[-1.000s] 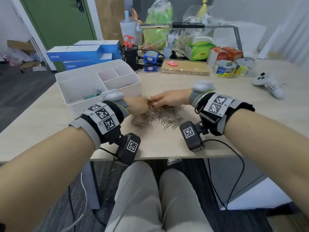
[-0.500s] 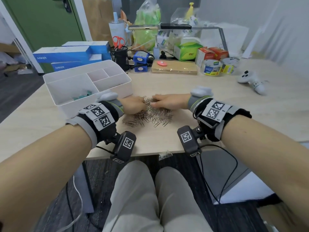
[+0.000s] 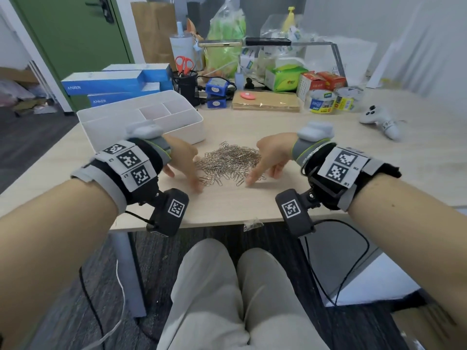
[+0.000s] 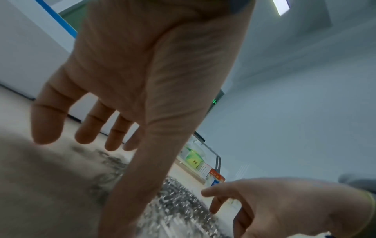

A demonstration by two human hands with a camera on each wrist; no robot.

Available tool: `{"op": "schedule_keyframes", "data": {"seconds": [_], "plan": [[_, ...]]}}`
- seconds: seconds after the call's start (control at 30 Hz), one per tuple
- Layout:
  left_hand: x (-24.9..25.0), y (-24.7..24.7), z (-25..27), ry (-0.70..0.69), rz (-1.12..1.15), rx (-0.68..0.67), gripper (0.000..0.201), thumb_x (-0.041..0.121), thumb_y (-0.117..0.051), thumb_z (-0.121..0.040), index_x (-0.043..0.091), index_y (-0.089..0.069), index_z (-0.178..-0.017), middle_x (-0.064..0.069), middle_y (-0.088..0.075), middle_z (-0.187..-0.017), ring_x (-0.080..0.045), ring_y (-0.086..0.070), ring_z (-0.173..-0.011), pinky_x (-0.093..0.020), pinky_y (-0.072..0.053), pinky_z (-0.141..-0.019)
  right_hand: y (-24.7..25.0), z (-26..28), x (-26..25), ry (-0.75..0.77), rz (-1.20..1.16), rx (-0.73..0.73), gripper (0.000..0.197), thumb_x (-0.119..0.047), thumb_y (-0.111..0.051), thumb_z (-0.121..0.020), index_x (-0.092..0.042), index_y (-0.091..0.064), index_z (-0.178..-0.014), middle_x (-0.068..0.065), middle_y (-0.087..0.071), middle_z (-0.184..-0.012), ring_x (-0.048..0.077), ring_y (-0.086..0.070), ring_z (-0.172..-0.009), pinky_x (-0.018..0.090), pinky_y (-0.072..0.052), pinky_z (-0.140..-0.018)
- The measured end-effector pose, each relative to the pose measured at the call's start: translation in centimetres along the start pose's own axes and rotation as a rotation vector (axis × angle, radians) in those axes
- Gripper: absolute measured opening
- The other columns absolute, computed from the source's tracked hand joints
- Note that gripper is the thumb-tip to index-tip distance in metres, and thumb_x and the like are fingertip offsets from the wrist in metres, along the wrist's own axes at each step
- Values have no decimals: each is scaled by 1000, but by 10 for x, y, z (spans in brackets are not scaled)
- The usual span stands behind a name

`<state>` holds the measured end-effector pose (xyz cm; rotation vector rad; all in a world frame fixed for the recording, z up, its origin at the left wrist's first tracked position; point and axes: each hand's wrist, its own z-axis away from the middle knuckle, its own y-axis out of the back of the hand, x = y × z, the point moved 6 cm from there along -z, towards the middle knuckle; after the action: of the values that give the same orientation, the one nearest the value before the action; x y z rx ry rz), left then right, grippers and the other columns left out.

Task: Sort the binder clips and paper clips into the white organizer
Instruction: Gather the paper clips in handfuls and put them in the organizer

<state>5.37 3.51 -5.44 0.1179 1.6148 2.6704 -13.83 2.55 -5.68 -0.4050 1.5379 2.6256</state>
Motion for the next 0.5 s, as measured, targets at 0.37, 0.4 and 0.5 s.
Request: {"op": "schedule_keyframes", "data": {"seconds": [0.37, 0.4, 0.5], "plan": [[42, 2, -17, -86, 146, 155, 42, 40, -76, -74, 19, -53, -103, 3, -63, -67, -7, -55, -54, -11, -43, -38, 5, -14, -27, 146, -77, 128, 78, -32, -82, -70, -11, -43, -133, 1, -65, -74, 4, -62, -45, 14, -50, -51], [47, 3, -16, -97, 162, 167, 44, 38, -75, -76, 18, -55, -109, 4, -60, -64, -5, -54, -48, -7, -39, -32, 6, -15, -28, 152, -86, 137, 72, -29, -81, -71, -11, -45, -131, -1, -64, -70, 4, -61, -44, 13, -48, -49], [55, 5, -16, -132, 234, 182, 56, 28, -74, -79, 12, -51, -128, 3, -61, -75, -3, -53, -34, -6, -40, -32, 7, -16, -28, 152, -115, 147, 60, -23, -79, -72, -12, -50, -123, -3, -63, -63, 6, -64, -51, 14, -47, -52]]}}
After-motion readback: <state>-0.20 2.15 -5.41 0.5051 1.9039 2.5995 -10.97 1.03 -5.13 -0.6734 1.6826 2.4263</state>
